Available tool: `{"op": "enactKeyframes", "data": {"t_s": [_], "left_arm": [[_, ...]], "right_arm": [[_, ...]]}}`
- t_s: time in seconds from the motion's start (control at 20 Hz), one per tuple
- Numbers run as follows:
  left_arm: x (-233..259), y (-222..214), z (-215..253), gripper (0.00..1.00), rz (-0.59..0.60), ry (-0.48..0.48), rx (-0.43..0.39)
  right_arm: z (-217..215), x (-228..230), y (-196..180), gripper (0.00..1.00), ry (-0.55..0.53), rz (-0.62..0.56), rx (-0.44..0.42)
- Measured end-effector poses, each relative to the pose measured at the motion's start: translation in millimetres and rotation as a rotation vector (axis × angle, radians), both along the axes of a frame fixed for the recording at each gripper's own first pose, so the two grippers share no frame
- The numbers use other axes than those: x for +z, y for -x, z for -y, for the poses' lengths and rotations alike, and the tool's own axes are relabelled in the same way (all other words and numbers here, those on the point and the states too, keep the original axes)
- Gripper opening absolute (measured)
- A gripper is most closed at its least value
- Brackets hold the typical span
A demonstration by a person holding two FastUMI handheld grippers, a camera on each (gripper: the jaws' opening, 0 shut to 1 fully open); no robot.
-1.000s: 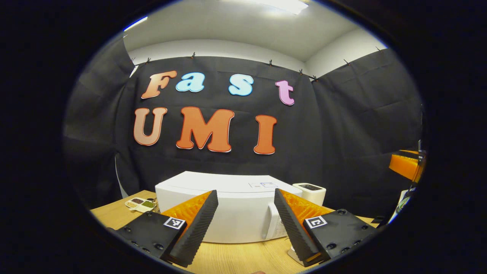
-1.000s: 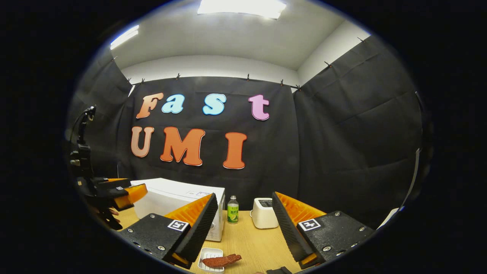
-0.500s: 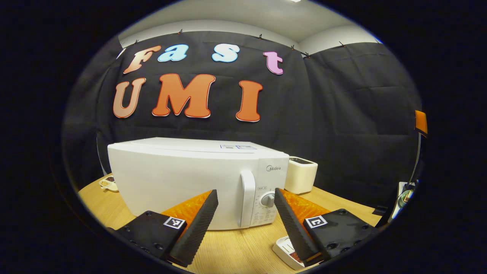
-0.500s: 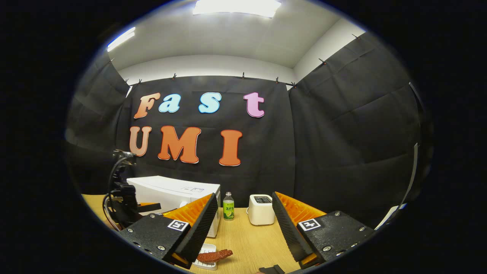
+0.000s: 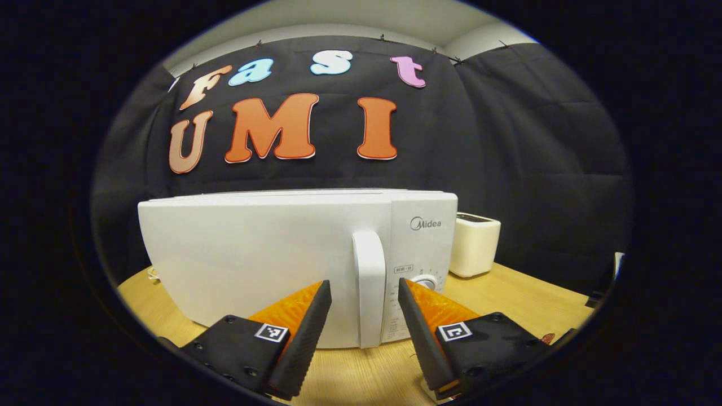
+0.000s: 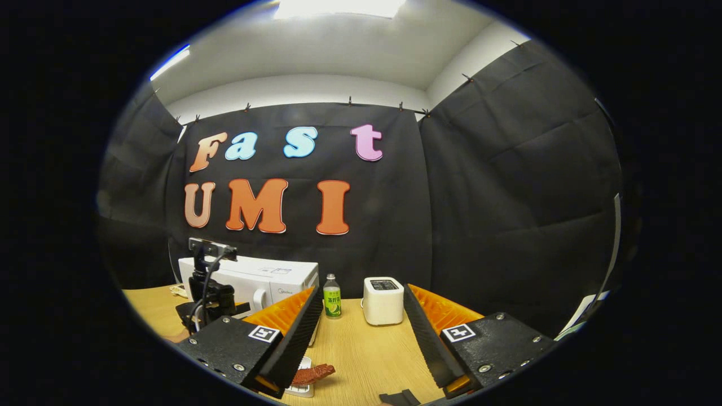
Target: Open the microwave oven with the left hand, put the food in, and close the microwave oven.
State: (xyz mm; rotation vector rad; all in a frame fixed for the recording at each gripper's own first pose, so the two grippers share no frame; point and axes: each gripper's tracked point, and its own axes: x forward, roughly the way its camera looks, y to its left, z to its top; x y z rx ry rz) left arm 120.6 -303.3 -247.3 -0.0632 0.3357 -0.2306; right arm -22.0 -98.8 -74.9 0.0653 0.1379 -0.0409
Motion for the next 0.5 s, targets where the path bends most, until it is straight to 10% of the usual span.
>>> {"op": "enactKeyframes", "data": {"t_s": [0.3, 0.5], "left_arm": [[-2, -9, 4, 0.35, 0.015, -0.06, 0.107], [-6, -10, 4, 0.23, -0.03, -0.027, 0.127]], "right_arm": [[8, -8, -4, 0.89, -0.013, -0.026, -0.022], [11, -15, -2, 0.89, -0.034, -0.052, -0.031]]}}
